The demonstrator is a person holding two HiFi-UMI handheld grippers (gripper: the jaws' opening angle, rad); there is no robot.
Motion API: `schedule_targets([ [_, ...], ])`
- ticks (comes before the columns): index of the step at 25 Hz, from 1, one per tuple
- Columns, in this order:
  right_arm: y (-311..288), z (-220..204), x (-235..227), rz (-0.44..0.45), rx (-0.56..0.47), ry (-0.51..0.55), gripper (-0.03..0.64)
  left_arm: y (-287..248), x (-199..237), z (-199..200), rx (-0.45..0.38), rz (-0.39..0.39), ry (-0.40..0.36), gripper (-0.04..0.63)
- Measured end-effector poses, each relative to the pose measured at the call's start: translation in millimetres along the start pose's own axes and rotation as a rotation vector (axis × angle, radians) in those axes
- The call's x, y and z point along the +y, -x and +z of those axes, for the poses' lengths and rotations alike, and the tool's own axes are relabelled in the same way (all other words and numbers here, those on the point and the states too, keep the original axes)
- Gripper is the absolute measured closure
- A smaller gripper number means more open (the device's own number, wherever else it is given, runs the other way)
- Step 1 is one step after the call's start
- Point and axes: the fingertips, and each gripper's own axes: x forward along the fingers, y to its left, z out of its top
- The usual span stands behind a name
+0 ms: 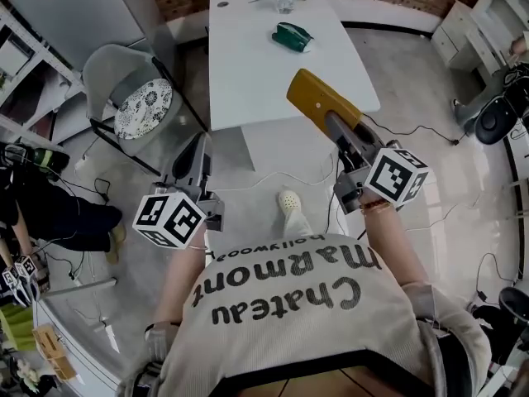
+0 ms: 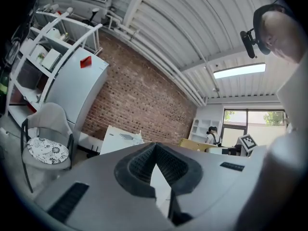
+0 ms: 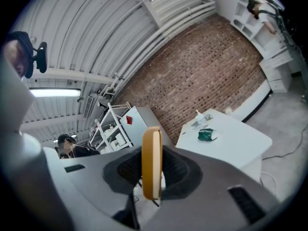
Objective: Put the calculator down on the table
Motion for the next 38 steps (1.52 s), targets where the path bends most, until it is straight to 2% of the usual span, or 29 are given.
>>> schedule_targets([
  [5,-28,21,-21,0.021,0.005,-0.003,0.529,-45,-3,15,-0.016,-0.021,-0.009,0.595],
  [16,-100,83,-59,0.105,-0.001,-0.014,0.531,-125,11,42,-0.057,0.021,-0.013,0.595],
  [25,-133,123,-92,0.149,-0.009,-0.011,0.531,-179,6,57,-0.066,0.029,-0.034,0.595],
  [32,-153,144,-114,0.203,-0.032,-0.010,0.531,-210,8,61,-0.109,0.036,-0.032,0.595],
  [38,-173,147,-132,0.215,-0.019,-0.019,0.531,-231,20,52,-0.100,0.061,-0.033,0.595],
])
